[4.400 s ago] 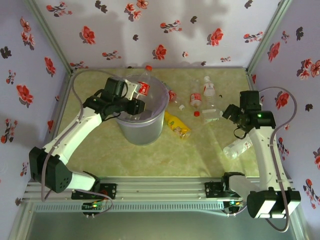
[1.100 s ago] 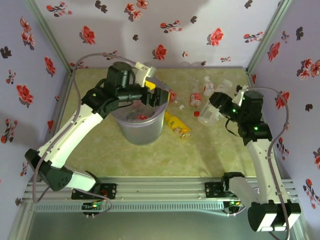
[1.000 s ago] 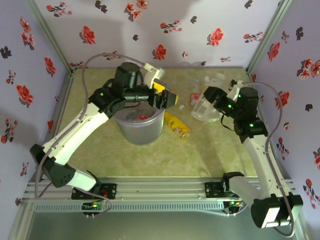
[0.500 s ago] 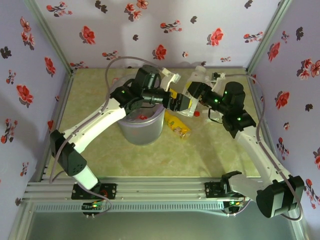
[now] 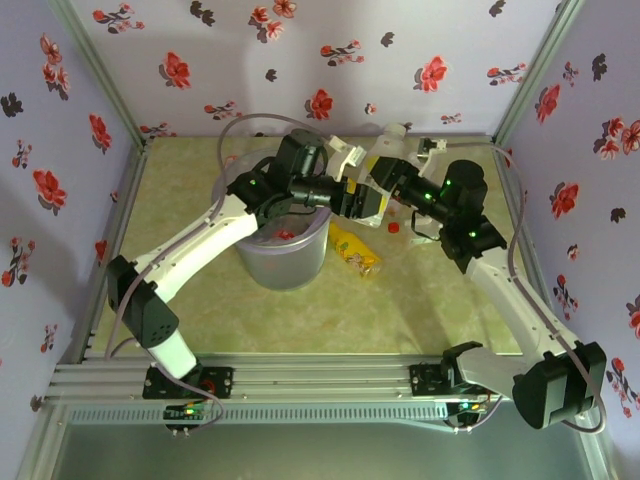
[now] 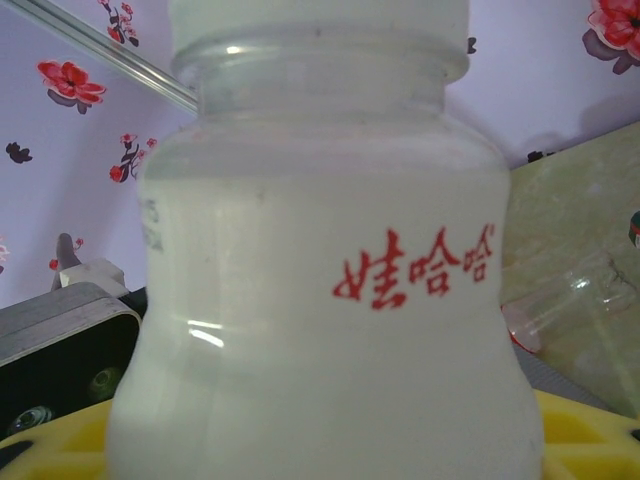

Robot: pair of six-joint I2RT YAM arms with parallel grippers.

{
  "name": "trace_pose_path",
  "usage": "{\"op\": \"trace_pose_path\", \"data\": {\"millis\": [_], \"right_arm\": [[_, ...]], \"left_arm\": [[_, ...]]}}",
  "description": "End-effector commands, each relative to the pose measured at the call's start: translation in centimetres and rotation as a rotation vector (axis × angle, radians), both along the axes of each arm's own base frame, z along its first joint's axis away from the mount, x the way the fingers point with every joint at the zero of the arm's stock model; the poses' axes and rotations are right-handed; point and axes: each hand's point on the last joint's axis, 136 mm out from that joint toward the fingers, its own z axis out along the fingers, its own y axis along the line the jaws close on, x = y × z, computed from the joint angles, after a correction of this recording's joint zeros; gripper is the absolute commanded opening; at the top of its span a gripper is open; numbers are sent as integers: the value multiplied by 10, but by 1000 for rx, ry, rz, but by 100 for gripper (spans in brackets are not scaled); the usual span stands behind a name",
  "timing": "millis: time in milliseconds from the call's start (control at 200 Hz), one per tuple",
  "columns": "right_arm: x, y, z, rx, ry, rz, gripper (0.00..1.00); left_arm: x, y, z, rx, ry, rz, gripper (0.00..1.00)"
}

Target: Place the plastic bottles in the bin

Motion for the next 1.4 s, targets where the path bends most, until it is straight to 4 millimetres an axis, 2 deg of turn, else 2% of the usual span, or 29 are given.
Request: {"op": "trace_pose_path", "data": {"millis": [0,85,235,360,490,665,805,905,1050,1160,1290,1395], "right_arm": [[-5,8,25,23,-67,36,52],[-5,8,24,17,-66,37,57],[-8,0,24,-48,-69,3,85],[-10,-18,26,-108,-57,-64,99],[-10,-48,25,-136,-25,-161,99],[-9,-106,13,-150,57,-345,99],[-13,-149,-12,-206,163,-504,99],[-17,-170,-34,-258,248,-582,99],[-22,-185,-65,-328,341,-629,99],[-25,-190,-80,-374,374,-642,99],[-27,-193,-96,-406,403,-642,99],[-25,-191,-106,-404,424,-630,99]], "left_arm": [[-7,-12,22,-65,-42,-56,66],[-5,-12,22,-64,-42,-53,65],[-1,-8,29,-78,-53,-40,64],[7,-3,34,-89,-59,-17,64],[14,5,40,-98,-67,7,62],[24,18,50,-107,-89,46,60],[33,35,62,-107,-119,88,58],[38,52,73,-106,-146,121,57],[45,90,84,-77,-187,206,54],[50,124,80,-41,-190,287,50],[55,161,65,21,-192,394,44],[59,174,42,71,-170,441,39]]}}
